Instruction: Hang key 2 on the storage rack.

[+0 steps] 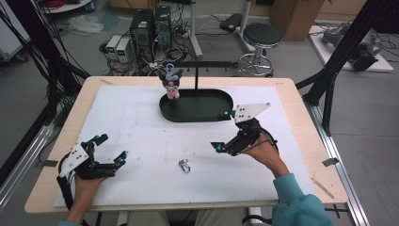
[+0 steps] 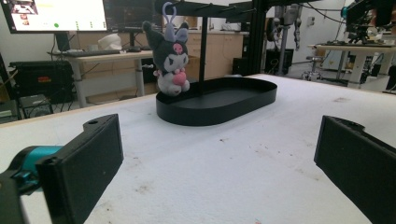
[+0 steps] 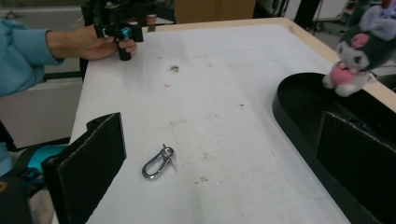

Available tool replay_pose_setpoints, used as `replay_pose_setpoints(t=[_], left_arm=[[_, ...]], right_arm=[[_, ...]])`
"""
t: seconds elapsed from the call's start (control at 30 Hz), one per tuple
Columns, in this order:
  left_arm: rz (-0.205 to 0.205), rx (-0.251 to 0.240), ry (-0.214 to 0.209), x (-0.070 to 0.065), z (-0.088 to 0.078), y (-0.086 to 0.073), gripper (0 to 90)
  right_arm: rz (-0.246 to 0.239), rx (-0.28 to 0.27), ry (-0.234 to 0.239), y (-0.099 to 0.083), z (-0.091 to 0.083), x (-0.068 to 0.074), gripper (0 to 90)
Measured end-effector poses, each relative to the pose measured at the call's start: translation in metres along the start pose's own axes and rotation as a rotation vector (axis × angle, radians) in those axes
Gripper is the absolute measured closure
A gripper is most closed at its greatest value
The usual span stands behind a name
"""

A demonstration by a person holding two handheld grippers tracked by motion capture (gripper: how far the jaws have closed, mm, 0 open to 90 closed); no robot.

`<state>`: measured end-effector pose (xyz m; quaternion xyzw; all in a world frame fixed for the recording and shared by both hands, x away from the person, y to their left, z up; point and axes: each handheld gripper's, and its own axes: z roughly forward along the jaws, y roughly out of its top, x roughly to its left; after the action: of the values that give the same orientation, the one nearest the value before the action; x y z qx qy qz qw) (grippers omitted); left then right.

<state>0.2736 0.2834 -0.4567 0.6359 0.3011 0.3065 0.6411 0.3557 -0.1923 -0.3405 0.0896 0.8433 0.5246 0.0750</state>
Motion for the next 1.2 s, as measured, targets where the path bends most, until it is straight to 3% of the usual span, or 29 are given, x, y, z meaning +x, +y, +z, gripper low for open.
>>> replay_pose_setpoints(t=[0.33,0.67,0.87,1.2], left_arm=[[0.002,-0.008,0.012,-0.001,-0.001,-0.001,1.7],[0.000,-0.012,0.029,-0.001,-0.001,-0.001,1.7],[0.002,-0.014,0.030,-0.001,-0.001,-0.001,1.7],[0.001,-0.015,0.030,-0.001,-0.001,-0.001,1.7]], right_arm=[[-0.044,0.082,0.116,0.005,0.035,0.004,1.3],[-0.064,0.128,0.161,0.007,0.061,0.007,1.3],[-0.081,0.182,0.199,0.006,0.079,0.010,1.3],[-0.094,0.259,0.224,0.000,0.096,0.010,1.3]])
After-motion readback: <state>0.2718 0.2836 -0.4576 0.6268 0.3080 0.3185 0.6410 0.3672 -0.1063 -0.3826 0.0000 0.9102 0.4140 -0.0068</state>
